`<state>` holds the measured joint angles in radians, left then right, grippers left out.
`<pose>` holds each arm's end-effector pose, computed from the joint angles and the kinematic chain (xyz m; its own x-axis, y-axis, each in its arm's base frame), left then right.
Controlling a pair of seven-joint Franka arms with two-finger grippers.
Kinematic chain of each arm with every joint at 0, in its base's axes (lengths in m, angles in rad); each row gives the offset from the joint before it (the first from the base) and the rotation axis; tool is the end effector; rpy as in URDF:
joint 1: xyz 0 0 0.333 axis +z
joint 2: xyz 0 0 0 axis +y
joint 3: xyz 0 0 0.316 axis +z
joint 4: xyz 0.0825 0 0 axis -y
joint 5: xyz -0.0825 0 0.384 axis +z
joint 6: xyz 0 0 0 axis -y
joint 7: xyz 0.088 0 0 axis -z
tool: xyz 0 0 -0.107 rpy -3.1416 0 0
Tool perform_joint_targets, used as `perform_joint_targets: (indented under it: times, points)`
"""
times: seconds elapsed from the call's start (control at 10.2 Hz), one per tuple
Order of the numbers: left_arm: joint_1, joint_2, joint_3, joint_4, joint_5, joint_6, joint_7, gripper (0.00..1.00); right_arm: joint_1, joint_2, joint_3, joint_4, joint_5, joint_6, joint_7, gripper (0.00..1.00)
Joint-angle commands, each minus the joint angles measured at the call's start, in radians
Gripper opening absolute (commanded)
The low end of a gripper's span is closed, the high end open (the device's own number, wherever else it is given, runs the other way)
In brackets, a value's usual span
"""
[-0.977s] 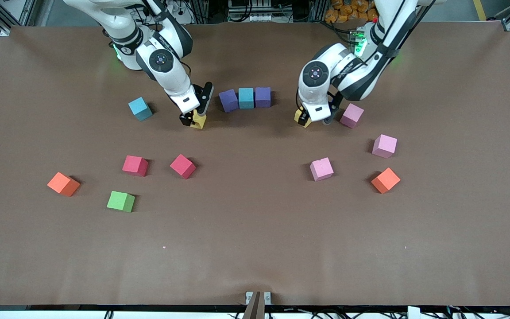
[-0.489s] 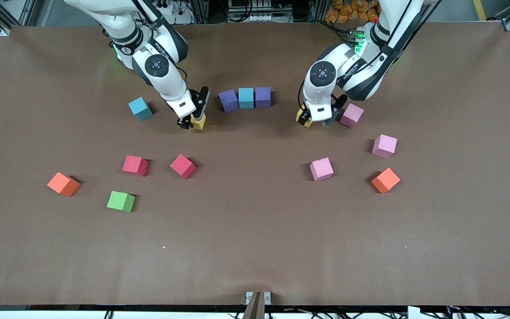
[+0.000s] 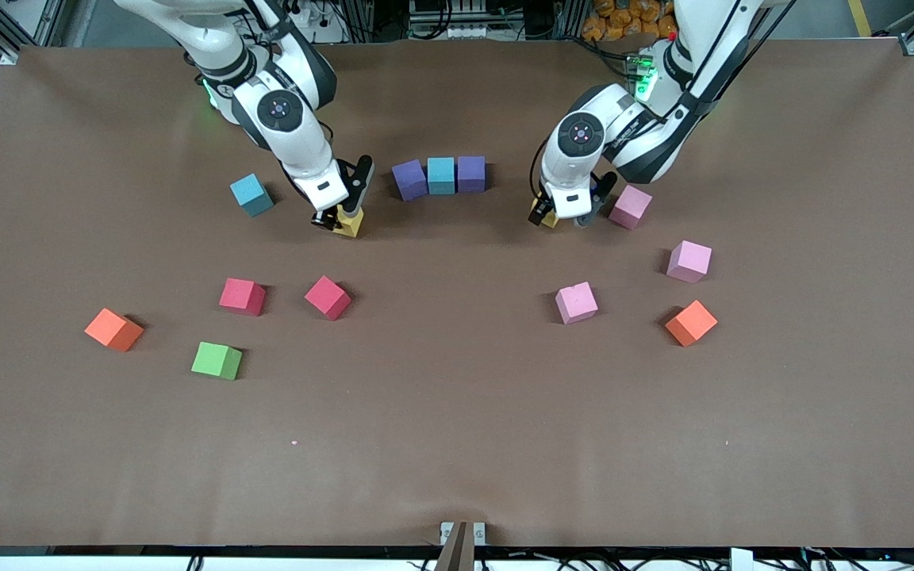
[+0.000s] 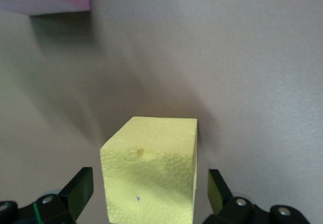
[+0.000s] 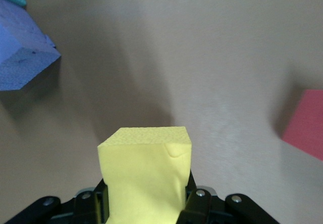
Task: Form number 2 with 11 blocks
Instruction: 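Grasp another yellow cube with the left gripper while the right gripper lifts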
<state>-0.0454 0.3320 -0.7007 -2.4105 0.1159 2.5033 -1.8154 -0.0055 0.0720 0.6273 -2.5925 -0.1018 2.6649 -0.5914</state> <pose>0.3400 -0.3374 0.1967 0.5436 0.8310 -0.1178 0.8119 -0.5562 -0.1771 0.3571 0.2638 0.2382 0.2657 0.9640 0.0098 0.9639 -0.2658 0.0136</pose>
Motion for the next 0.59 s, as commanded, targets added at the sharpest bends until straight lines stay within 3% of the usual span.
perform_joint_targets:
  times: [0.0,0.1,0.2,0.29,0.49]
  points:
    - [0.015,0.015,-0.014,-0.006,-0.004,0.026,-0.019,1.0,-0.014,-0.095,0.02,0.003,-0.012,-0.052,0.024,0.32]
    - [0.016,0.018,-0.014,-0.002,-0.004,0.026,-0.021,0.83,-0.016,-0.106,0.02,0.018,-0.01,-0.08,0.024,0.32]
    - [0.019,0.022,-0.014,0.001,-0.004,0.026,-0.021,0.13,-0.016,-0.106,0.018,0.034,-0.009,-0.095,0.022,0.32]
    - [0.018,0.019,-0.013,0.004,-0.002,0.025,-0.019,0.0,-0.016,-0.109,0.017,0.041,-0.009,-0.097,0.021,0.32]
    - [0.018,0.018,-0.013,0.052,0.017,0.014,0.02,0.0,-0.022,-0.124,0.015,0.07,-0.007,-0.137,0.021,0.32]
